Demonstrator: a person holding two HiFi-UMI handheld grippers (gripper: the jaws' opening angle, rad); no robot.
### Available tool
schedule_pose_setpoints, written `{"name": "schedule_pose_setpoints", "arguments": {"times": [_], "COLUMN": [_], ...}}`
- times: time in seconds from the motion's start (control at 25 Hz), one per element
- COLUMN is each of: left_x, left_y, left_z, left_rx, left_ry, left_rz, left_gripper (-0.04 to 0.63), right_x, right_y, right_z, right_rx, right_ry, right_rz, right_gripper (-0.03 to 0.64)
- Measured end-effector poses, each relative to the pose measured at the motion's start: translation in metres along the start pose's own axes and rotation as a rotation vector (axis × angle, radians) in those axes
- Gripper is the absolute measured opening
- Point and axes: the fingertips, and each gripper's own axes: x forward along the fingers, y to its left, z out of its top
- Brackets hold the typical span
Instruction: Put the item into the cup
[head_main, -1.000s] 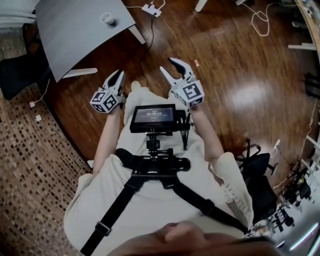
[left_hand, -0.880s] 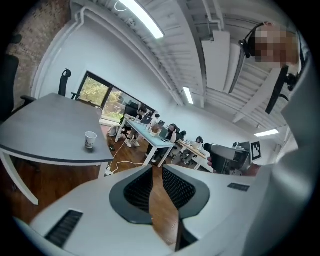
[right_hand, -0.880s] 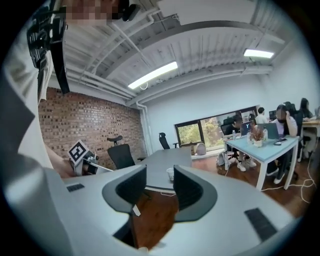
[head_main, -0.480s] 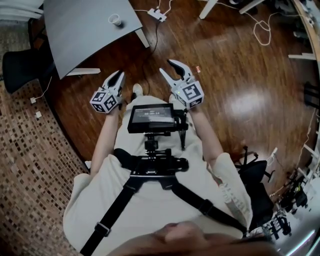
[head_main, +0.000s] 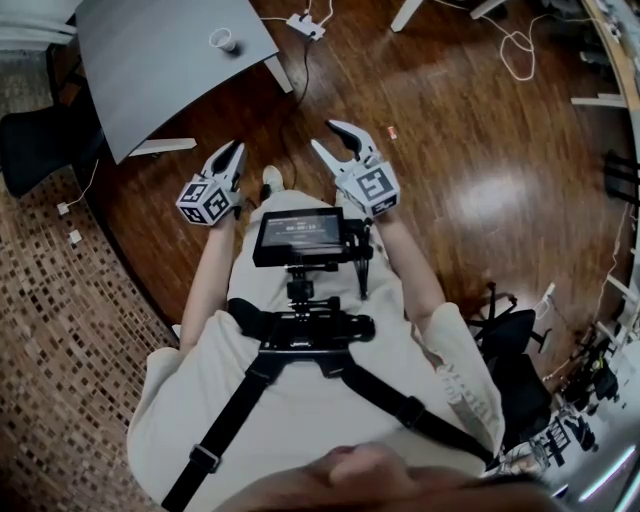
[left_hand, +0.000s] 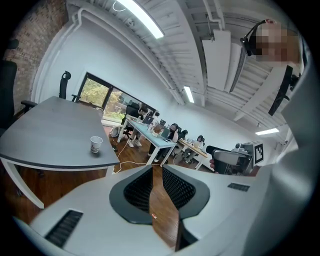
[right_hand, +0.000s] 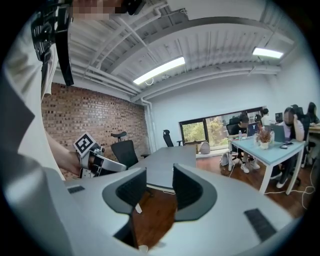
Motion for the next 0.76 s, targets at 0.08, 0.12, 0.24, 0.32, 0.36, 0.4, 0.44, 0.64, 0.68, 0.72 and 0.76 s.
{"name": "schedule_pose_setpoints", "arguments": {"times": [0.08,0.12,0.24,0.32,0.36,0.4,0.44,0.64,0.68,0.72,0.76], "left_x": [0.001,0.002,0.005,0.008,0.010,0.013,0.016,0.030,0.032,0.034,0.035], "left_y": [-0.001,-0.002,-0.004,-0.006,-0.007,-0.008,-0.009,-0.010,-0.010,-0.010,-0.010], "left_z": [-0.002,-0.002,-0.006,-0.010,-0.011,-0.011,-0.012,-0.008,-0.006,-0.005,-0.004], "left_rx": [0.002,0.002,-0.002,-0.003,-0.003,-0.001,0.002,0.026,0.029,0.031,0.033], "left_ry": [0.006,0.009,0.021,0.031,0.037,0.043,0.051,0.091,0.095,0.099,0.102], "left_rz": [-0.004,-0.005,-0.015,-0.027,-0.034,-0.043,-0.054,-0.103,-0.108,-0.113,-0.118], "left_gripper": [0.054,0.054,0.054,0.054,0.054,0.054,0.054,0.054,0.054,0.054,0.054], "right_x": [0.000,0.000,0.000,-0.001,-0.001,-0.002,-0.002,-0.003,-0.004,-0.004,-0.004], "right_y": [0.000,0.000,0.000,0.001,0.002,0.001,0.001,-0.002,-0.003,-0.004,-0.004], "right_z": [0.000,0.000,-0.006,-0.005,-0.004,-0.003,-0.003,-0.001,0.000,0.001,0.002], "right_rx": [0.002,0.002,0.000,-0.002,-0.003,-0.003,0.000,0.009,0.011,0.012,0.013], "right_ry": [0.000,0.002,0.013,0.018,0.018,0.015,0.012,0.012,0.014,0.015,0.016], "right_rz": [-0.004,-0.005,-0.008,-0.014,-0.019,-0.025,-0.031,-0.077,-0.086,-0.095,-0.103], "right_gripper": [0.180,0.179,0.179,0.179,0.179,0.179,0.179,0.179,0.179,0.179,0.179]}}
